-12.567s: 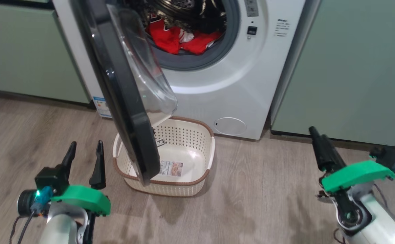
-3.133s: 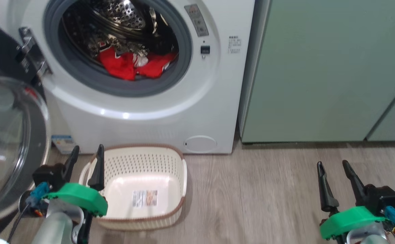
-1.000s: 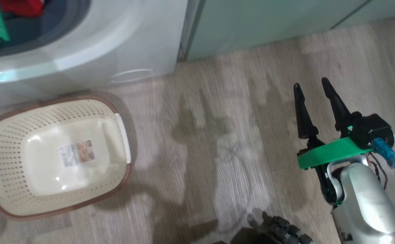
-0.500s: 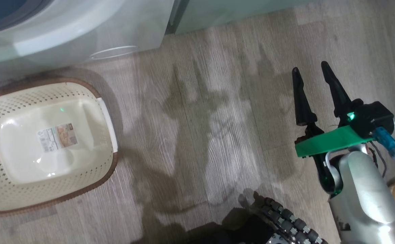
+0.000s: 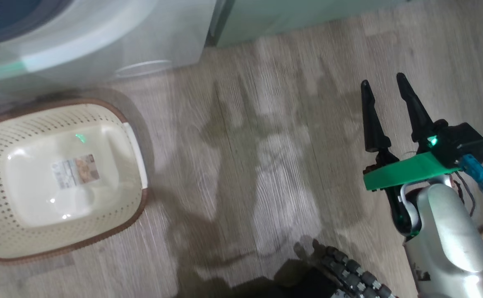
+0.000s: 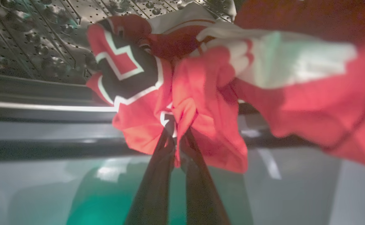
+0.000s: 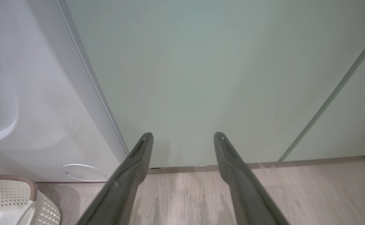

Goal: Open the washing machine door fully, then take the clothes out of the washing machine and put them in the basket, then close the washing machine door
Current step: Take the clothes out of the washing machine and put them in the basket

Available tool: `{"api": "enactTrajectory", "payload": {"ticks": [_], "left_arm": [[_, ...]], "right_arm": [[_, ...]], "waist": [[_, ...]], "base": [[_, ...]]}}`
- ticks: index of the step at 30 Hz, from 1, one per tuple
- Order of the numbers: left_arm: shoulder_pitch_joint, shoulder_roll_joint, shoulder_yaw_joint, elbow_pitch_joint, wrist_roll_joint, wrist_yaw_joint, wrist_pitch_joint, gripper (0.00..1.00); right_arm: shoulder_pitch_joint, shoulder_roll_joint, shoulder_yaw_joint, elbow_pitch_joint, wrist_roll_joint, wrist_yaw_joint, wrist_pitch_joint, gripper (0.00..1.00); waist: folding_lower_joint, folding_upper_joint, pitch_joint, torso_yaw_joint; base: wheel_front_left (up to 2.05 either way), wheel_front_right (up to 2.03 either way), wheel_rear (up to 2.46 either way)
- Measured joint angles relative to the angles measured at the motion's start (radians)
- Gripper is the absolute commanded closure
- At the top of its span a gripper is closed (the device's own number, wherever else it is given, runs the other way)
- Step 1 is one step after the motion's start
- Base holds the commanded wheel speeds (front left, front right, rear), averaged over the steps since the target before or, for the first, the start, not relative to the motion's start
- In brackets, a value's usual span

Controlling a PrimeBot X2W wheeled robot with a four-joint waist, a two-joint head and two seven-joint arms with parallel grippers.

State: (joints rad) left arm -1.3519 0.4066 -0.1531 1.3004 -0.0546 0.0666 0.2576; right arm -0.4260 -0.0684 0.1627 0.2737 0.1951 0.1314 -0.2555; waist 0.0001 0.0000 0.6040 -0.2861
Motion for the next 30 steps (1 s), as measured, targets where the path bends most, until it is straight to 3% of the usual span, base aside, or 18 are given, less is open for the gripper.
{"api": "enactTrajectory", "payload": {"ticks": [18, 30], "left_arm": [[0.335, -0.200, -0.039, 0.005, -0.056, -0.059, -0.264, 1.00], [0.588, -0.286, -0.060, 0.005, -0.084, -0.119, -0.379, 1.00]], "right_arm": [[0.177, -0.051, -0.037, 0.035, 0.003, 0.000, 0.000, 0.00], [0.259, -0.063, -0.045, 0.046, 0.010, 0.000, 0.000, 0.00]], "waist": [[0.0000, 0.0001, -0.295, 0.097], [-0.0001, 0.0001, -0.455, 0.186]], "base": [[0.00, 0.00, 0.00], [0.00, 0.00, 0.00]]}}
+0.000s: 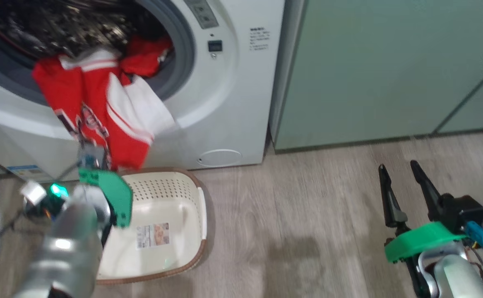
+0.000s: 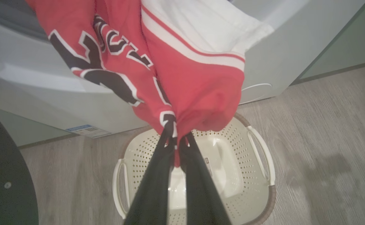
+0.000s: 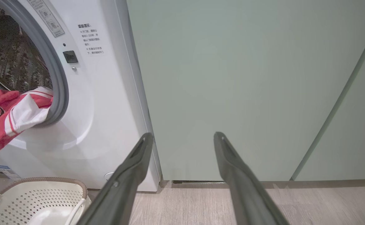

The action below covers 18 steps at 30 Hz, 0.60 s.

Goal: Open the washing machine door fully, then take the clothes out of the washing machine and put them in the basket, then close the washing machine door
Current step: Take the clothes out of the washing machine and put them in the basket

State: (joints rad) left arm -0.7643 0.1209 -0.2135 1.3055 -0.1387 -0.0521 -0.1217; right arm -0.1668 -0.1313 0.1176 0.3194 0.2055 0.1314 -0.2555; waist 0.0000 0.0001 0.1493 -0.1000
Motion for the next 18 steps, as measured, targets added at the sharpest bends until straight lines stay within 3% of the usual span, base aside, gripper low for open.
{"api": "enactTrajectory", "payload": {"ticks": [8, 18], "left_arm": [[0.150, -0.022, -0.028, 0.000, -0.016, -0.037, 0.026, 1.00], [0.271, -0.031, -0.039, 0.002, -0.063, -0.063, 0.114, 1.00]], "right_arm": [[0.032, -0.005, -0.003, 0.000, 0.000, 0.000, 0.000, 0.00], [0.029, -0.021, -0.001, -0.007, 0.008, 0.000, 0.000, 0.00]], "waist": [[0.0000, 0.0000, -0.051, 0.042], [0.0000, 0.0000, -0.024, 0.041]], "base": [[0.00, 0.00, 0.00], [0.00, 0.00, 0.00]]}}
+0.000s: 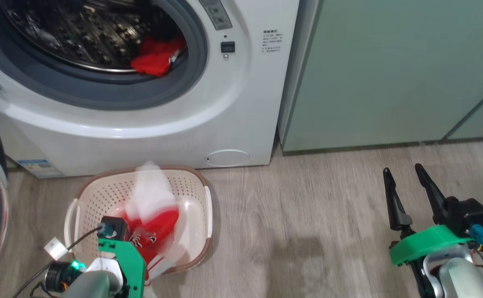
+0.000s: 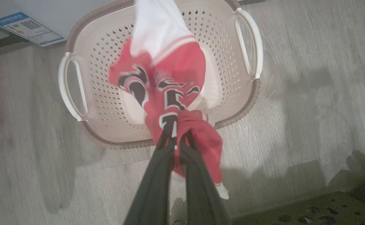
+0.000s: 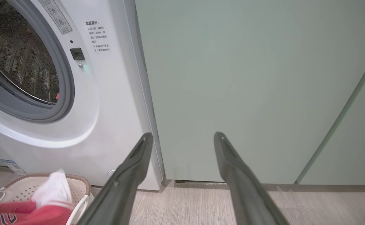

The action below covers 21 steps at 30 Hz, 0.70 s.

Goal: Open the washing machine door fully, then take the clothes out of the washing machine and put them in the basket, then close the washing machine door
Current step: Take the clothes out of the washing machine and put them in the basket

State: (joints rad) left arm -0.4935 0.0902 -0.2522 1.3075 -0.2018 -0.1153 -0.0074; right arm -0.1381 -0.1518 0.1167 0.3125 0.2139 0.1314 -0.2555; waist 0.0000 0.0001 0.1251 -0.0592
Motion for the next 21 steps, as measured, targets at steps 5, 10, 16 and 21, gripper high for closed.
{"api": "enactTrajectory", "payload": {"ticks": [5, 10, 16, 21], "left_arm": [[-0.016, 0.003, 0.005, -0.001, -0.016, -0.001, -0.011, 1.00], [-0.079, 0.011, 0.013, -0.001, -0.031, -0.002, -0.030, 1.00], [-0.174, 0.036, 0.056, -0.002, -0.090, 0.005, -0.047, 1.00], [-0.224, 0.064, 0.092, -0.002, -0.128, 0.027, -0.047, 1.00]], "right_arm": [[-0.006, -0.001, 0.005, -0.006, 0.000, 0.000, 0.000, 0.00], [-0.044, -0.003, 0.007, -0.012, 0.000, 0.000, 0.000, 0.00], [-0.114, -0.003, 0.011, -0.029, 0.000, 0.000, 0.000, 0.00], [-0.167, -0.003, 0.013, -0.045, -0.002, 0.000, 0.000, 0.00]], "waist": [[0.0000, 0.0000, 0.044, -0.010], [0.0000, 0.0000, 0.103, -0.028], [0.0000, 0.0000, 0.208, -0.062], [0.0000, -0.0001, 0.290, -0.088]], "base": [[0.00, 0.00, 0.00], [0.00, 0.00, 0.00], [0.00, 0.00, 0.00], [0.00, 0.00, 0.00]]}}
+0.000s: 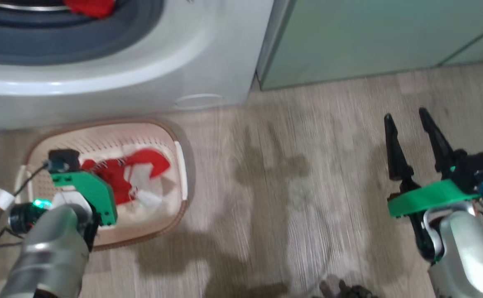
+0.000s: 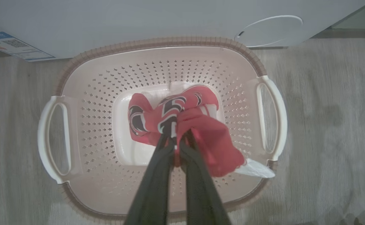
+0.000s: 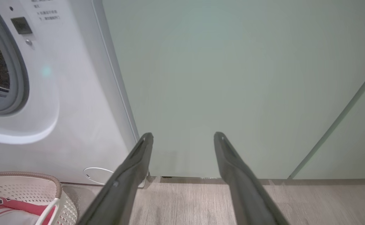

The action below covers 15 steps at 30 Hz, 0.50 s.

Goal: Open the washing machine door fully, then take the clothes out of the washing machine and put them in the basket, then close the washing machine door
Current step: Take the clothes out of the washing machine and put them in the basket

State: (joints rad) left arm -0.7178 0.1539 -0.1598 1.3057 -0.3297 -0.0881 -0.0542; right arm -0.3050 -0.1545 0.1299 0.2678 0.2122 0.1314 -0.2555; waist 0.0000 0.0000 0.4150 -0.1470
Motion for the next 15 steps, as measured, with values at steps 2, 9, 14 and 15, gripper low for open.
{"api": "enactTrajectory", "payload": {"ticks": [2, 9, 14, 15], "left_arm": [[-0.011, 0.005, 0.007, -0.001, -0.006, 0.011, 0.001, 1.00], [-0.016, 0.012, 0.016, -0.001, -0.030, 0.019, 0.010, 0.98], [-0.014, 0.005, 0.028, -0.002, -0.052, 0.018, -0.025, 0.00], [-0.012, 0.002, 0.034, -0.002, -0.062, 0.018, -0.028, 0.00]], "right_arm": [[-0.015, 0.001, 0.002, -0.003, 0.000, 0.000, 0.000, 0.00], [-0.035, 0.004, 0.002, -0.008, 0.000, 0.000, 0.000, 0.00], [-0.040, 0.005, -0.007, -0.003, -0.002, 0.000, 0.000, 0.00], [-0.040, 0.005, -0.007, 0.000, -0.002, 0.000, 0.000, 0.00]], "waist": [[0.0000, 0.0000, 0.030, -0.009], [0.0000, 0.0000, 0.100, -0.036], [0.0000, 0.0000, 0.075, -0.029], [0.0000, 0.0000, 0.065, -0.026]], "base": [[0.00, 0.00, 0.00], [0.00, 0.00, 0.00], [0.00, 0.00, 0.00], [0.00, 0.00, 0.00]]}}
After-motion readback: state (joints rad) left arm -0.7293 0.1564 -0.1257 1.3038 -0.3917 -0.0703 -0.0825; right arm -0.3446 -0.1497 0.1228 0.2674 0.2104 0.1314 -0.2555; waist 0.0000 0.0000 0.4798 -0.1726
